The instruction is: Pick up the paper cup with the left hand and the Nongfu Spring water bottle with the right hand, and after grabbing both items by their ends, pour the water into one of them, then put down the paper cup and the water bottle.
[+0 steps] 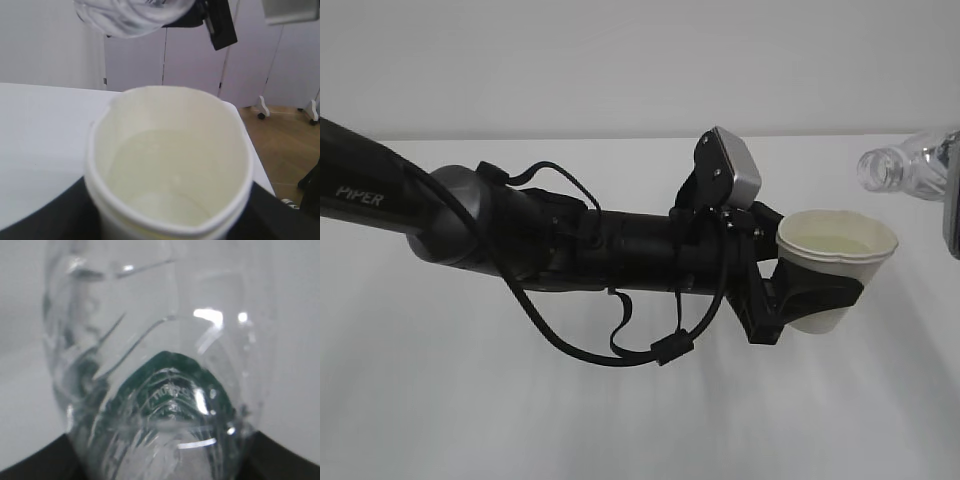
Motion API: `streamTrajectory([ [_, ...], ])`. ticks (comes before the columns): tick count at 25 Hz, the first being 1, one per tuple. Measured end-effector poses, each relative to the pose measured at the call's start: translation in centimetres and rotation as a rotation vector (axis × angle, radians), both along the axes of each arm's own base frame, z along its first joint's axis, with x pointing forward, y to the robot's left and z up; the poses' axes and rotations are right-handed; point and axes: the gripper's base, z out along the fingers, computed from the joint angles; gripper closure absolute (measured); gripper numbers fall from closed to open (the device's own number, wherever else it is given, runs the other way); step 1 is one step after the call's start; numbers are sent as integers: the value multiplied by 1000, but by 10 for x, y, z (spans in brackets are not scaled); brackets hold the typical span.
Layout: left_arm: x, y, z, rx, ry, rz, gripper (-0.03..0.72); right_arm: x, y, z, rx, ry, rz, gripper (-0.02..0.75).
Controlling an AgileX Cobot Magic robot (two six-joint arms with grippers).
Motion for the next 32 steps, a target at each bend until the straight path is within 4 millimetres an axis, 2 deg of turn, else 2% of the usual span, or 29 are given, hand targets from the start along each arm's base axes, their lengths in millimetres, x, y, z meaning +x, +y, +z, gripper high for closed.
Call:
streamTrajectory([
  [8, 0, 0, 0, 0, 0, 0, 242, -6, -1, -13, 58, 35, -29, 332],
  [27, 0, 0, 0, 0, 0, 0, 242, -6, -1, -13, 295, 14, -136, 332],
  [32, 0, 0, 0, -1, 1, 1, 243, -6, -1, -13, 410, 4, -188, 332],
])
